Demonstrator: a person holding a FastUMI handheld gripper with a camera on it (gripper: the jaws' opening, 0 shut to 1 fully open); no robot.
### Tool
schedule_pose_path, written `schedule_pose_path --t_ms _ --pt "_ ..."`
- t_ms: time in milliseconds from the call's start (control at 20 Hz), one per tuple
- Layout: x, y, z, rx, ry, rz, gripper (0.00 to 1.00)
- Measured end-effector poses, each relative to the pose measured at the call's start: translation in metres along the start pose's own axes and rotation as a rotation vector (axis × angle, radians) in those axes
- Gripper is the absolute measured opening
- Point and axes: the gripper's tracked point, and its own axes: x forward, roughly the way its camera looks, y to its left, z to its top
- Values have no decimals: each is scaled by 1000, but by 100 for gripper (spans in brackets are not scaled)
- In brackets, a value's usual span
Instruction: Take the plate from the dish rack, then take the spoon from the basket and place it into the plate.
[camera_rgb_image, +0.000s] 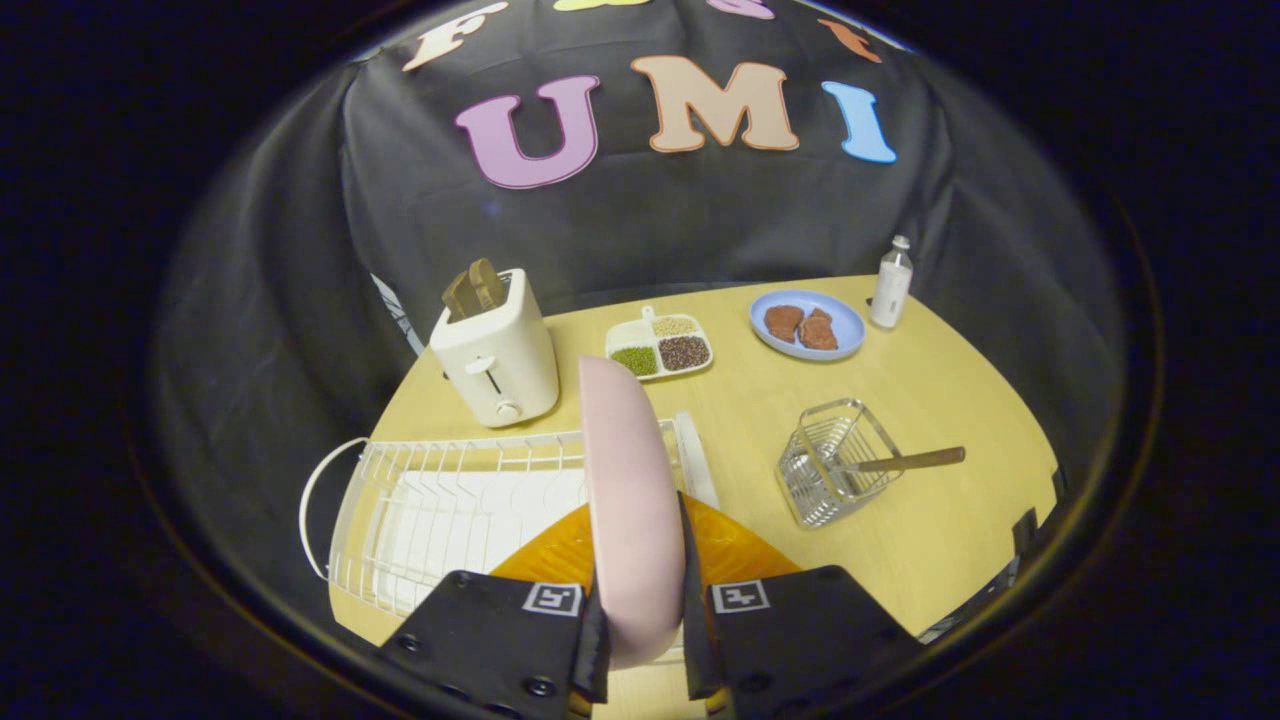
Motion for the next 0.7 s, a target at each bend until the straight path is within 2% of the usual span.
schedule_pose_path --t_ms 250,300,400,500,700 --pt "-4 -9 24 -42 -32 -83 31" --pt "-5 -12 31 -25 -42 -80 30" --pt "-14 -4 44 56 -71 -3 29" --pt "-30 -12 56 106 -112 18 27" --pt "-68 -49 59 167 -173 -34 27"
